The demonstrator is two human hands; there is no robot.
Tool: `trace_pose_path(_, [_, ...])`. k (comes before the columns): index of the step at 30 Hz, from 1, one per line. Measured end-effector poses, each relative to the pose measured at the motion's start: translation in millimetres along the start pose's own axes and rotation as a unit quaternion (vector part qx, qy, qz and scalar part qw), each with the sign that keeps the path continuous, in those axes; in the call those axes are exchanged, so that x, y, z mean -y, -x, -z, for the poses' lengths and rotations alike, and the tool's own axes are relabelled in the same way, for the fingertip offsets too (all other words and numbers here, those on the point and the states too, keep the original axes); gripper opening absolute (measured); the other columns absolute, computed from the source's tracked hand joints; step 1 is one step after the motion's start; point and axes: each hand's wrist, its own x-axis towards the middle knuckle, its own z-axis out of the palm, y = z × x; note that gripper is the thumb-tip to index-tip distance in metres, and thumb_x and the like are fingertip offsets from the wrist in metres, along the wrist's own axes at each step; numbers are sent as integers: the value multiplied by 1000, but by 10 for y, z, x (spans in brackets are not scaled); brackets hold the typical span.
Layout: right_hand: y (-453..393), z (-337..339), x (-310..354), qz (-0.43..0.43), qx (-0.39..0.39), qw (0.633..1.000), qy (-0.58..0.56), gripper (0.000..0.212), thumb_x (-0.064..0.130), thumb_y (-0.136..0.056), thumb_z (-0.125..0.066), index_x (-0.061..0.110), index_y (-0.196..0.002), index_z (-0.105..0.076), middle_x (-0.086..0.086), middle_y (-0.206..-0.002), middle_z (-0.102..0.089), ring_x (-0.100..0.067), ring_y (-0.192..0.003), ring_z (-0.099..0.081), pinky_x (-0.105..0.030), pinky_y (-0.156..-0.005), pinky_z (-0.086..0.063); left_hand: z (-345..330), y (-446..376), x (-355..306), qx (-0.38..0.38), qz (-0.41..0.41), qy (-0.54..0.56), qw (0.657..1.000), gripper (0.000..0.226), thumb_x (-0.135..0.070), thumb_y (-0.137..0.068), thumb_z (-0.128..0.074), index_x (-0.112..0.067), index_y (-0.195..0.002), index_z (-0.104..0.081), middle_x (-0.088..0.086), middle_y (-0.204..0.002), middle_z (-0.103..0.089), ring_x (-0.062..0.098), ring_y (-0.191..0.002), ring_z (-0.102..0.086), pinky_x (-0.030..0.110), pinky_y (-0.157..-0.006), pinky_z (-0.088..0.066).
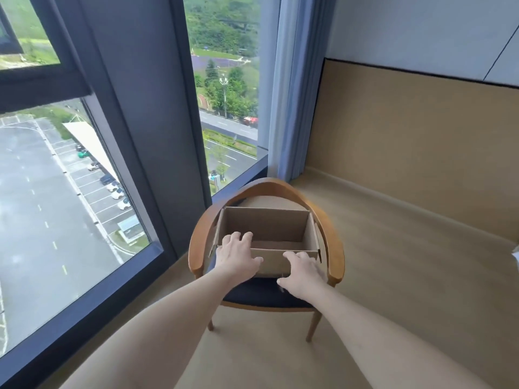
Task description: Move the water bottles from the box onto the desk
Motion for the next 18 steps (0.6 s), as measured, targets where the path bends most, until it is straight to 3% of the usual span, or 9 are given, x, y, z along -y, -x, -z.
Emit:
trace_pose_path(14, [-2530,-329,115,-17,128,992,11,70,44,-89,-64,31,-152,-35,-4,-150,-42,-28,-137,-40,-43,-107,-39,-601,-2143,685,57,107,46,991,66,-45,-95,-63,-27,-154,-40,0,-158,-41,26,-147,-32,47,-116,-41])
trace_pose_path(18, [-3101,-577,-3,-50,194,980,5,70,43,-88,-64,31,-151,-37,-4,-147,-46,-28,-134,-43,-42,-106,-41,-937,-2676,748,134,134,23,982,70,-44,-96,-64,-26,-157,-37,2,-162,-37,27,-151,-29,47,-120,-35])
